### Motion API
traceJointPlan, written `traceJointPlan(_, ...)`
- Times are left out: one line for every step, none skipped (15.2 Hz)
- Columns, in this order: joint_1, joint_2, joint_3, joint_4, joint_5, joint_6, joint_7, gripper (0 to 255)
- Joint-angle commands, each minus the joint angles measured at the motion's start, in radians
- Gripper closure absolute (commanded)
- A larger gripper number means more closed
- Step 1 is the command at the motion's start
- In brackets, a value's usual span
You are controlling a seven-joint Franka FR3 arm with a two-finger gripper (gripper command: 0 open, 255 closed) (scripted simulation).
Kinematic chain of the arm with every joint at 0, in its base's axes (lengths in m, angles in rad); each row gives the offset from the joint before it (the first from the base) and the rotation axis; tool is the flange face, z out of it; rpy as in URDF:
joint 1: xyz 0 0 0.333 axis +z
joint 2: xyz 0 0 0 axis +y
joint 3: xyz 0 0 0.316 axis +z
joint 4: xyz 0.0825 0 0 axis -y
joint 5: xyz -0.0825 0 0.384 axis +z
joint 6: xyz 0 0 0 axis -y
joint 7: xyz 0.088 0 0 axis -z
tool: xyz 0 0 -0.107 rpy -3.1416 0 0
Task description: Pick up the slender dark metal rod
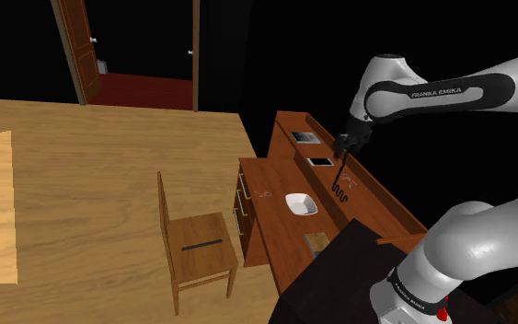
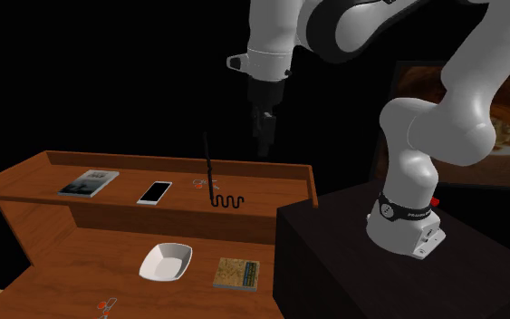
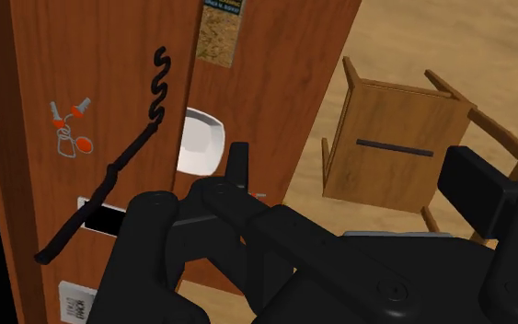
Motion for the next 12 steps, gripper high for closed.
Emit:
traceJointPlan(-0.017,0.056,-0.024,-0.004,-0.013,0.064,0.000,0)
traceJointPlan(-0.025,0.086,-0.037,-0.005,-0.018,0.096,-0.001,0)
traceJointPlan(-0.034,0.117,-0.049,-0.005,-0.024,0.128,-0.002,0)
traceJointPlan(-0.042,0.149,-0.062,-0.003,-0.028,0.160,-0.004,0)
traceJointPlan(-0.049,0.182,-0.075,0.000,-0.031,0.191,-0.006,0)
traceJointPlan(-0.056,0.216,-0.087,0.004,-0.033,0.222,-0.009,0)
traceJointPlan(-0.062,0.251,-0.100,0.010,-0.034,0.252,-0.012,0)
traceJointPlan(-0.069,0.286,-0.113,0.017,-0.034,0.283,-0.015,0)
traceJointPlan(-0.074,0.323,-0.125,0.024,-0.032,0.312,-0.020,0)
traceJointPlan(-0.080,0.359,-0.137,0.033,-0.028,0.341,-0.025,0)
traceJointPlan(-0.085,0.397,-0.149,0.043,-0.022,0.369,-0.032,0)
traceJointPlan(-0.090,0.434,-0.161,0.054,-0.014,0.397,-0.039,0)
